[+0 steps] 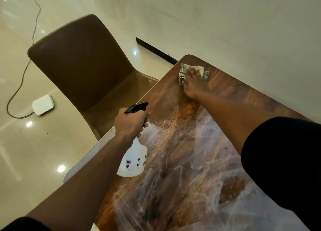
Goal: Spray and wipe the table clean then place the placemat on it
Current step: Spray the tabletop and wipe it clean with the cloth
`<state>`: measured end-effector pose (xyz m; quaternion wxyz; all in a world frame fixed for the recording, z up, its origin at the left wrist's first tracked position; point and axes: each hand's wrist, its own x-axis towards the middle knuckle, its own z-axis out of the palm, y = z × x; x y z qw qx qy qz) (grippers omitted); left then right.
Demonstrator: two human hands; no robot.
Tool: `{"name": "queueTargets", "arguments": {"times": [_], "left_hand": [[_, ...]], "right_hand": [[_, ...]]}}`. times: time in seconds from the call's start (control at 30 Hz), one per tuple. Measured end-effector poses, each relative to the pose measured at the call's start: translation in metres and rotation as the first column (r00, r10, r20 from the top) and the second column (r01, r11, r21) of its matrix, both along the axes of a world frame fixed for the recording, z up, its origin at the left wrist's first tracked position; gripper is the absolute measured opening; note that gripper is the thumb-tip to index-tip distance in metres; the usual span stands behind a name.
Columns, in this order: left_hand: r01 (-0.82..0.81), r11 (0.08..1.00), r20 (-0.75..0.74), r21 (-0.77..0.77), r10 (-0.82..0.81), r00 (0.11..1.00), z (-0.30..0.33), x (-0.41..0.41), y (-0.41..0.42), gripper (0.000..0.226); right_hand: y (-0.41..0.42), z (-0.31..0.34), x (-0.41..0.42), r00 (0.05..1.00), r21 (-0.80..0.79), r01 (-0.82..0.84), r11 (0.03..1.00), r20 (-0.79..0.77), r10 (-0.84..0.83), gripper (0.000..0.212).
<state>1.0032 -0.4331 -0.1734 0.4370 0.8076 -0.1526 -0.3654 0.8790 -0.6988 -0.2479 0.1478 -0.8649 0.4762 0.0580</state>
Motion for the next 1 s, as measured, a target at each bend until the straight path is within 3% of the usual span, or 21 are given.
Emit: {"name": "queueTargets", "arguments": {"times": [0.13,0.27,0.47,0.6,0.7,0.8,0.9,1.0], "left_hand": [[-0.009,1.000,-0.015,-0.013,0.009,1.000,-0.005,0.000,0.003,0.011],[-0.025,1.000,-0.001,-0.012,0.025,1.000,-0.010,-0.001,0.001,0.008],[-0.026,1.000,0.007,-0.007,0.026,1.000,-0.002,-0.008,0.004,0.012],[-0.028,0.999,-0.029,-0.028,0.027,0.999,-0.001,-0.021,0.007,0.011],[-0.015,1.000,-0.045,-0.022,0.014,0.999,-0.004,-0.030,0.010,0.009],[-0.007,1.000,-0.044,-0.008,0.006,0.999,-0.007,-0.038,0.016,0.006],[-0.002,1.000,-0.050,-0.011,0.002,0.999,-0.009,-0.043,0.025,0.013],[-0.022,1.000,-0.046,-0.003,0.022,0.999,-0.010,-0.047,0.037,0.026]], "right_hand": [[-0.004,-0.004,0.005,0.994,0.026,0.097,0.995,0.051,-0.098,0.066],[0.051,-0.006,0.026,0.991,-0.045,-0.115,0.992,0.068,0.118,0.065],[0.150,-0.018,-0.007,0.899,-0.075,-0.406,0.911,0.148,0.413,0.066],[0.130,-0.020,-0.052,0.956,-0.069,-0.253,0.965,0.133,0.261,0.065],[0.101,-0.018,-0.093,0.989,-0.062,0.024,0.998,0.144,-0.015,0.064],[0.083,-0.019,-0.132,0.956,-0.066,0.270,0.961,0.134,-0.260,0.064],[0.082,-0.019,-0.138,0.935,-0.068,0.346,0.936,0.101,-0.339,0.065],[0.102,-0.014,-0.117,0.954,-0.034,0.285,0.958,0.104,-0.280,0.067]]}}
